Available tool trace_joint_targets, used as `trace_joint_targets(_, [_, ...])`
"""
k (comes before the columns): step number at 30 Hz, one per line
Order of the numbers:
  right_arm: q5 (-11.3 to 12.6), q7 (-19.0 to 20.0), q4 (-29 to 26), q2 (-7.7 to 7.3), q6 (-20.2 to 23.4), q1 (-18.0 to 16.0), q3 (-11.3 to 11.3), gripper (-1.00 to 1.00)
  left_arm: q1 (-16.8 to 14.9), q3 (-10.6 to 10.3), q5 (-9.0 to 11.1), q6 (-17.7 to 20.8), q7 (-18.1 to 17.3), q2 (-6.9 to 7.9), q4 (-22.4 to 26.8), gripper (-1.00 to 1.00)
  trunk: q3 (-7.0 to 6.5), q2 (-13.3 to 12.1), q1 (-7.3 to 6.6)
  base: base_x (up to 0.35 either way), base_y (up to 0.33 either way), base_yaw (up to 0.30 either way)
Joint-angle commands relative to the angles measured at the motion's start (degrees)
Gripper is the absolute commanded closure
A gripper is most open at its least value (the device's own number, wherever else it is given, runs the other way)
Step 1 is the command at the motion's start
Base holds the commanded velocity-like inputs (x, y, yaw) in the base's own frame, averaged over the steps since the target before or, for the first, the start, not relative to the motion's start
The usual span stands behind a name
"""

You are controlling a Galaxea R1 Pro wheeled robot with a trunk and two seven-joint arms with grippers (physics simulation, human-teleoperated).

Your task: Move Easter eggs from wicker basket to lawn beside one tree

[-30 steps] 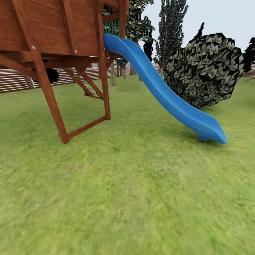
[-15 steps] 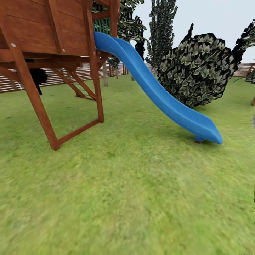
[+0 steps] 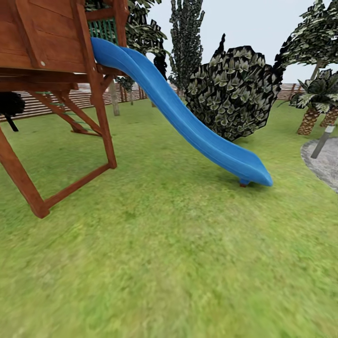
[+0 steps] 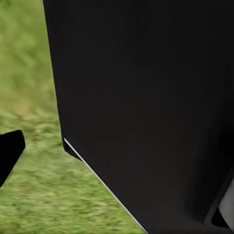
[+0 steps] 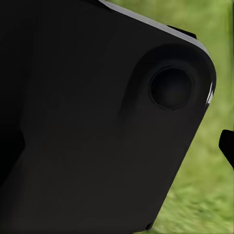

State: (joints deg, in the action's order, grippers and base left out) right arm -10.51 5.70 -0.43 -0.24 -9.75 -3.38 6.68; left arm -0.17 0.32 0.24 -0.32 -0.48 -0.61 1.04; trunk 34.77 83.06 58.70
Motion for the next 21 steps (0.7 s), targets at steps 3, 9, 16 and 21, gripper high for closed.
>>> trace_joint_targets(3, [0.1, 0.0, 0.0, -0.02, -0.1, 0.0, 0.4, -1.00, 0.0, 0.0, 0.0, 0.0, 0.0, 0.00, 0.0, -1.00, 0.05, 0.0, 0.03, 0.317, 0.101, -0.106])
trace_joint_targets(9, [0.1, 0.0, 0.1, 0.06, -0.1, 0.0, 0.4, -1.00, 0.0, 0.0, 0.0, 0.0, 0.0, 0.00, 0.0, -1.00, 0.05, 0.0, 0.03, 0.317, 0.101, -0.013])
trace_joint_targets(16, [0.1, 0.1, 0.0, 0.07, -0.1, 0.0, 0.4, -1.00, 0.0, 0.0, 0.0, 0.0, 0.0, 0.00, 0.0, -1.00, 0.05, 0.0, 0.03, 0.317, 0.101, -0.001])
trace_joint_targets(21, [0.1, 0.0, 0.1, 0.07, -0.1, 0.0, 0.4, -1.00, 0.0, 0.0, 0.0, 0.0, 0.0, 0.00, 0.0, -1.00, 0.05, 0.0, 0.03, 0.317, 0.101, 0.000])
